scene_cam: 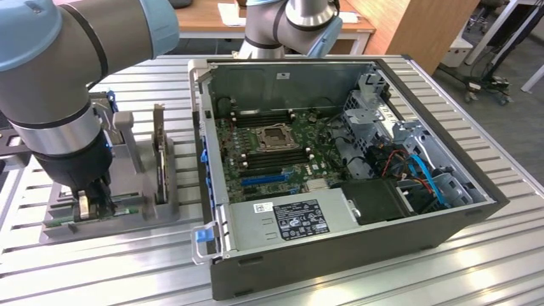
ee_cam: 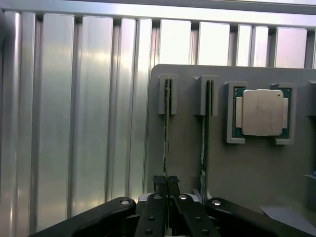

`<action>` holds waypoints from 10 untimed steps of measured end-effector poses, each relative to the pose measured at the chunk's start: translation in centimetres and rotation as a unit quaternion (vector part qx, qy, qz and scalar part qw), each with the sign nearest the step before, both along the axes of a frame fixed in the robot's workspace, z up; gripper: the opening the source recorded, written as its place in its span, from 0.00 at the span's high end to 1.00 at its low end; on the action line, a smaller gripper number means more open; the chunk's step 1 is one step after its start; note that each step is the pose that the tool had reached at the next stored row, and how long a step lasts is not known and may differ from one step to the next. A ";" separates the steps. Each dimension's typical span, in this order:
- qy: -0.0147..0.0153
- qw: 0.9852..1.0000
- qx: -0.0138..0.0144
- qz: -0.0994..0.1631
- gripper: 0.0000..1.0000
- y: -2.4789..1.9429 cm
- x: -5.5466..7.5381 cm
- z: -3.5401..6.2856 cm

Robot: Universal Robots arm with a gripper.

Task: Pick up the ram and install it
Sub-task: 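Pick up the ram and move it above insertion slot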

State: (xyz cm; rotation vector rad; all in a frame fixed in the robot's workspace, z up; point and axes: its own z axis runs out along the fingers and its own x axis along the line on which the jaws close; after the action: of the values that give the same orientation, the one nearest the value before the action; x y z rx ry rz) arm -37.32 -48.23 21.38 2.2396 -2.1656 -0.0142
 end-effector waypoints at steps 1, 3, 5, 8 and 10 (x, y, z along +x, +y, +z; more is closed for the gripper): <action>0.000 1.000 0.000 0.000 0.89 0.00 0.0 0.11; 0.000 1.000 0.000 0.000 0.89 0.00 0.0 0.33; 0.000 1.000 0.000 0.000 0.89 0.00 0.0 0.55; 0.000 1.000 0.000 0.000 0.89 0.00 0.0 0.89; 0.000 1.000 0.000 0.000 0.89 0.00 0.0 1.15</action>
State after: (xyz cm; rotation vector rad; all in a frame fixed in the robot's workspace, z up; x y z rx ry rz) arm -37.32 -48.23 22.53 2.2396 -2.1656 -0.0143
